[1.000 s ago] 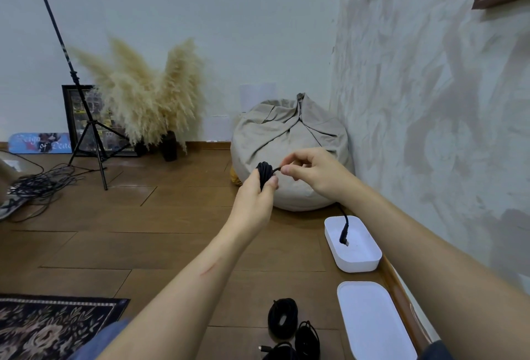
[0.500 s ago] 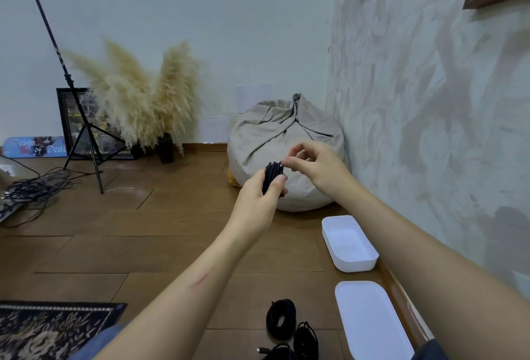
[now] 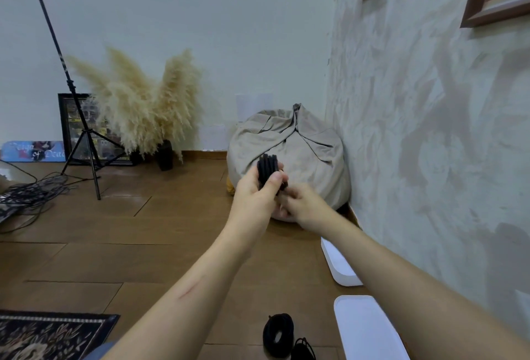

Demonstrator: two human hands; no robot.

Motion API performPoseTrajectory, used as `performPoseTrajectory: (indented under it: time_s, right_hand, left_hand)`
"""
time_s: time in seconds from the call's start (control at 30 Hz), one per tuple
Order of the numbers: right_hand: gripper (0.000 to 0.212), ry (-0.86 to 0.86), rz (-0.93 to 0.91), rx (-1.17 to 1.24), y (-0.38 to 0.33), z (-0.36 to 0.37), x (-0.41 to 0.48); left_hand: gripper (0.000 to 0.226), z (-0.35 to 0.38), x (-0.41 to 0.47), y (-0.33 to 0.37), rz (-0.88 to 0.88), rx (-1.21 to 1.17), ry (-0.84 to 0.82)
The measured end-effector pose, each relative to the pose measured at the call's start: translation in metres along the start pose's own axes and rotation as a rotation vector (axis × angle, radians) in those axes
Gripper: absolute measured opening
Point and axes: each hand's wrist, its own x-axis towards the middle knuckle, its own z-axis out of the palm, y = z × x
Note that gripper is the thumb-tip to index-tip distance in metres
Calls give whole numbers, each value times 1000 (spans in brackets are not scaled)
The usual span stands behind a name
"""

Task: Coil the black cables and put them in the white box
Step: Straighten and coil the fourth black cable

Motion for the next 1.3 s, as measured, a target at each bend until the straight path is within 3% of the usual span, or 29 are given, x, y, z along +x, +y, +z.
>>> performPoseTrajectory:
  time_s: [0.13,0.23,0.3,0.47,0.63,0.77,0.87,0.97,1.07,1.17,1.3]
  right_hand:
    - [23,-135,-67,-192,-7,27,4]
    - [23,-171,-88,-330,-13,25,8]
    - [22,-155,-123,-406,-16,19,7]
    - [17,-20,-231,-556,-11,0,8]
    - [18,269,-335,-834,-10,-3,5]
    - [14,351,-236,-644,-19,-10,9]
    - [13,297,-117,-436,-25,-18,12]
    - [23,251,-29,-460,-22,-21,7]
    - [13,229,90,-411,-13,-26,4]
    - [36,207,140,-128,-20,-29,1]
    - [48,155,138,94,-39,-23,-3]
  left_hand:
    - [7,-14,16,-13,75,191,205]
    - [12,-24,22,-28,116,465,220]
    - [16,-29,25,-34,118,523,201]
    - [14,-32,24,-33,48,481,85]
    - [6,-34,25,-29,-30,329,23]
    - [11,-41,23,-27,-54,310,43]
    - [12,-44,20,-29,-76,319,83]
    - [14,-44,20,-26,-100,263,84]
    - [19,-40,19,-26,-92,290,22]
    - [18,-34,16,-29,-76,304,-9]
    - [16,-29,13,-28,-70,307,5]
